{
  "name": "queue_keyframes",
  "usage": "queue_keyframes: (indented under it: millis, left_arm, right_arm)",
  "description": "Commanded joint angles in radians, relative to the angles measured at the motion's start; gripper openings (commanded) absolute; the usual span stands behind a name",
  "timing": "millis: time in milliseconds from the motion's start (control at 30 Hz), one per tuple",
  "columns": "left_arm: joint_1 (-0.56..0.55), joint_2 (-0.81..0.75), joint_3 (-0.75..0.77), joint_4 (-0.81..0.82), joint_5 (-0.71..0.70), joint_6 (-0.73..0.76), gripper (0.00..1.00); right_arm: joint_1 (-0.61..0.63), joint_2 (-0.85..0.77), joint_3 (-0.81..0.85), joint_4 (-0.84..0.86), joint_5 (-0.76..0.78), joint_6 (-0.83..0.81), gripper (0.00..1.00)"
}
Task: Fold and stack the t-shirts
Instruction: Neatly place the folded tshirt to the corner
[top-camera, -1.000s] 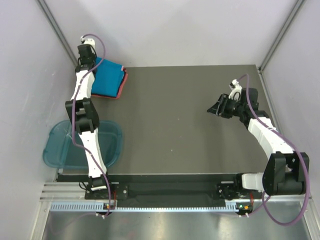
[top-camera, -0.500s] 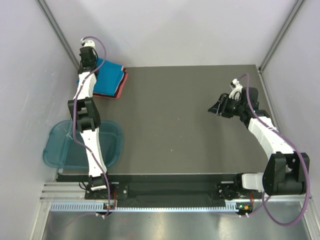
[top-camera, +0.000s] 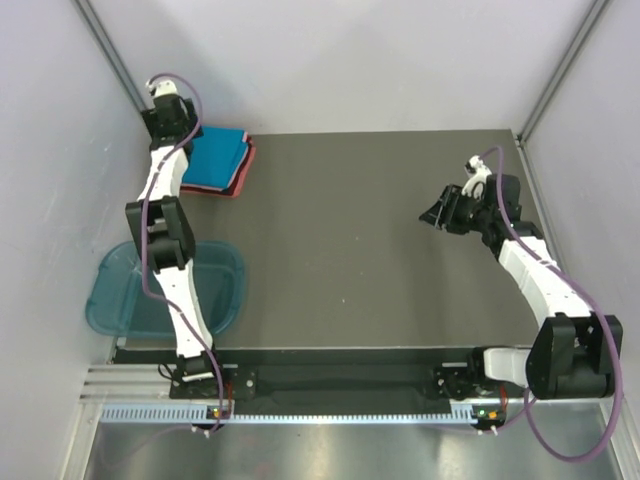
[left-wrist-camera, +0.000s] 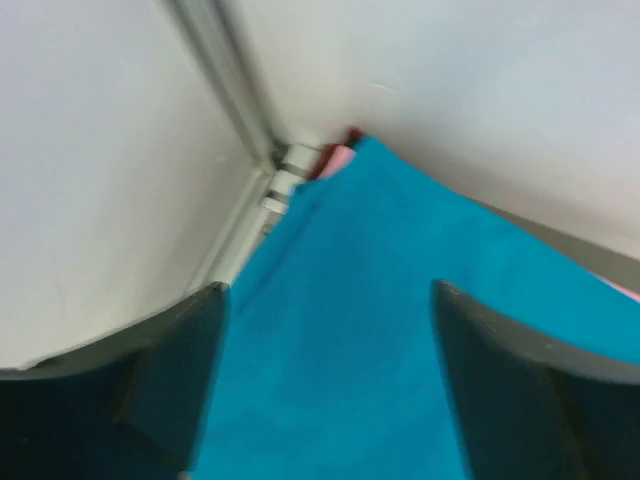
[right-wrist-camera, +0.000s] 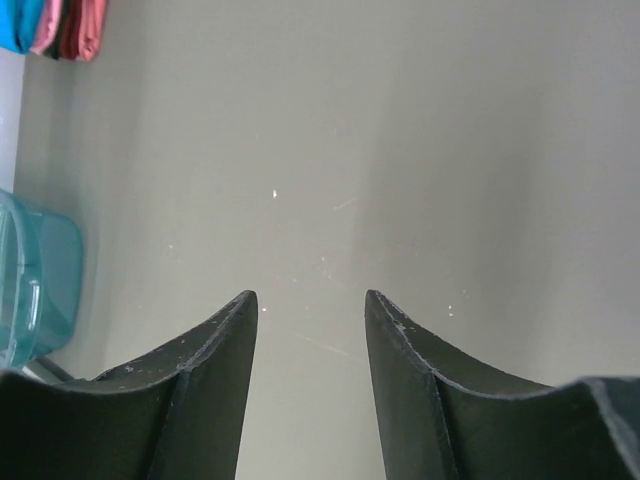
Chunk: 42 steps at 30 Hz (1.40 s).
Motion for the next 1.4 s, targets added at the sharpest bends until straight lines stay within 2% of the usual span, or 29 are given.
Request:
queue_keyframes:
  millis: [0,33,200,267,300,333,367,433,500,567,600,733,867,1000,1167,1367]
  left_arm:
    - [-0.020,-0.190,-0.136,-0.010,0.205,-0.205,0.99]
    - [-0.033,-0.232,-0.175,-0.007,0.279,-0.218,0.99]
    - [-0.158,-0.364,-0.345,-0.071,0.356,-0.235,0.99]
    - [-0.242,-0.447,-0.408,-0.068,0.414,-0.237,0.99]
    - [-0.267,-0.476,-0.473,-0.070,0.452,-0.237,0.99]
    - [-0.293,-0.535,-0.512,-0.077,0.481,-0.246,0.99]
    - [-0.354,-0.569,-0.555,-0.070,0.541,-0.256,0.99]
    - [-0.469,-0.664,-0.695,-0.024,0.568,-0.255,0.99]
    - [-0.545,-0.706,-0.770,-0.034,0.580,-0.256,0.99]
    - [-0.626,-0.749,-0.804,-0.036,0.653,-0.282,0.99]
    - [-0.648,-0.767,-0.851,-0.019,0.720,-0.325,0.99]
    - [-0.741,-0.908,-1.006,0.130,0.788,-0.416,0.99]
    - [-0.755,-1.002,-1.086,0.182,0.796,-0.456,0.99]
    - [-0.757,-1.082,-1.131,0.150,0.744,-0.395,0.99]
    - [-0.755,-1.131,-1.169,0.197,0.714,-0.407,0.99]
    - [-0.755,-1.171,-1.148,0.148,0.693,-0.379,0.99]
  right_arm:
    - [0.005,-0.069,0.022,0.028,0.014,0.007,0.48]
    - [0.005,-0.072,0.022,0.026,0.000,0.011,0.50]
    - [0.005,-0.132,0.052,-0.039,-0.023,-0.004,0.58]
    - [0.005,-0.166,0.068,-0.055,-0.012,0.002,0.62]
    - [0.005,-0.172,0.077,-0.072,-0.014,0.004,0.69]
    - [0.005,-0.176,0.101,-0.090,-0.012,0.010,0.99]
    - [0.005,-0.189,0.109,-0.127,-0.005,0.014,1.00]
    - [0.003,-0.215,0.103,-0.132,-0.011,0.045,1.00]
    - [0.005,-0.262,0.097,-0.127,-0.035,0.059,1.00]
    - [0.003,-0.310,0.094,-0.144,-0.061,0.054,0.99]
    - [0.005,-0.322,0.098,-0.164,-0.066,0.040,1.00]
    - [0.005,-0.388,0.108,-0.282,-0.029,-0.050,1.00]
    - [0.005,-0.469,0.089,-0.352,0.027,-0.073,1.00]
    - [0.005,-0.563,0.005,-0.264,0.012,-0.033,1.00]
    - [0.005,-0.560,0.026,-0.248,-0.018,-0.023,1.00]
    - [0.003,-0.565,0.056,-0.245,0.004,0.011,1.00]
